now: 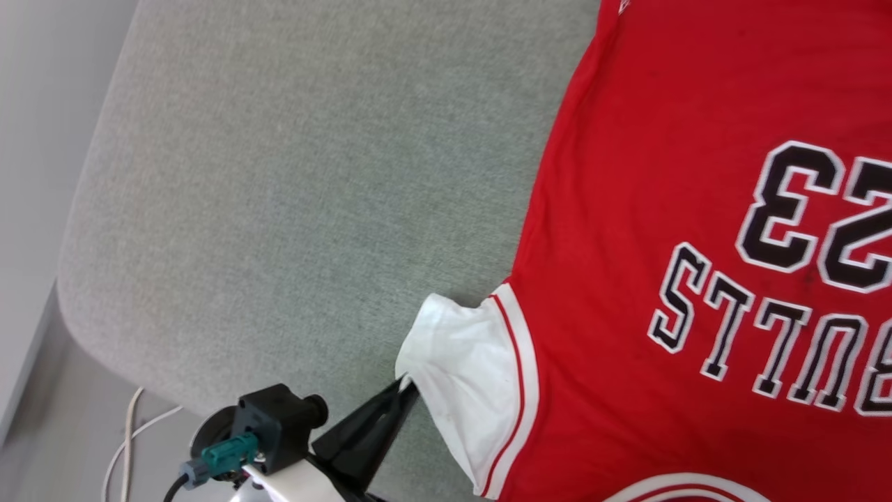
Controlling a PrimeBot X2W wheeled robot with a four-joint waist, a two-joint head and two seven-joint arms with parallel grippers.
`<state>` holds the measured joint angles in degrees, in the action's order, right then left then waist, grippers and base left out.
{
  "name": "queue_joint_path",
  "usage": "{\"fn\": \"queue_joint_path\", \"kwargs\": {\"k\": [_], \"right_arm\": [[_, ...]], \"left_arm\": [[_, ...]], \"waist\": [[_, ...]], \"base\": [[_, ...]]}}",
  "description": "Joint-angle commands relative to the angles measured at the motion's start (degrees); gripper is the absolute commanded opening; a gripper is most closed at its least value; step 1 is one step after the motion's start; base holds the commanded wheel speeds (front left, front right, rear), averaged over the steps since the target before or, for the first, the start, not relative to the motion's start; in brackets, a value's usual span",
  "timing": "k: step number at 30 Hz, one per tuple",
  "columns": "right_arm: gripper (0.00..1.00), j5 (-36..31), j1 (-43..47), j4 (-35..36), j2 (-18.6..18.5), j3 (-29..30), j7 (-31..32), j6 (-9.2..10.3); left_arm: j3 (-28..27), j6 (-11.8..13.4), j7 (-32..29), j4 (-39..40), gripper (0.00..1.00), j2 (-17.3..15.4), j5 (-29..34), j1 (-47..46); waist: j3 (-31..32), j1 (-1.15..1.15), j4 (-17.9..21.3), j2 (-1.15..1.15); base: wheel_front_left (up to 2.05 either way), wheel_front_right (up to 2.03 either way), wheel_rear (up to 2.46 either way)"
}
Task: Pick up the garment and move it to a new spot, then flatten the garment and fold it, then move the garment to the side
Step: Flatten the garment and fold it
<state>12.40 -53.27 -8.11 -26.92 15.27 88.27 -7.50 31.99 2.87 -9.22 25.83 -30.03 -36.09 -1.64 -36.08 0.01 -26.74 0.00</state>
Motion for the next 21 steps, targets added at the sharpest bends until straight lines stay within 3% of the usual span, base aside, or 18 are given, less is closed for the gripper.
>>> {"fn": "queue_joint_path", "kwargs": {"k": [1,10,21], "right_arm": [[0.00,0.6,3.5,-1.2,0.5,0.1,0.1,0.02],[0.00,5.9,15.1,0.3,1.3,-0.8,-3.6,0.02],[0.00,15.3,32.0,7.1,3.3,-1.9,-8.8,0.02]], "left_arm": [[-0.6,0.5,0.0,-0.4,0.00,-0.6,0.2,-0.3],[-2.3,2.0,-0.1,-2.5,0.00,-2.1,-1.0,1.9],[-5.6,4.1,1.0,-5.4,0.00,-3.3,-3.9,5.5]], "waist": [[2.7,-0.01,2.4,0.00],[10.8,-0.01,9.0,0.00],[19.9,-0.01,16.3,0.00]], "base": [[0.00,0.00,0.00],[0.00,0.00,0.00],[0.00,0.00,0.00]]}}
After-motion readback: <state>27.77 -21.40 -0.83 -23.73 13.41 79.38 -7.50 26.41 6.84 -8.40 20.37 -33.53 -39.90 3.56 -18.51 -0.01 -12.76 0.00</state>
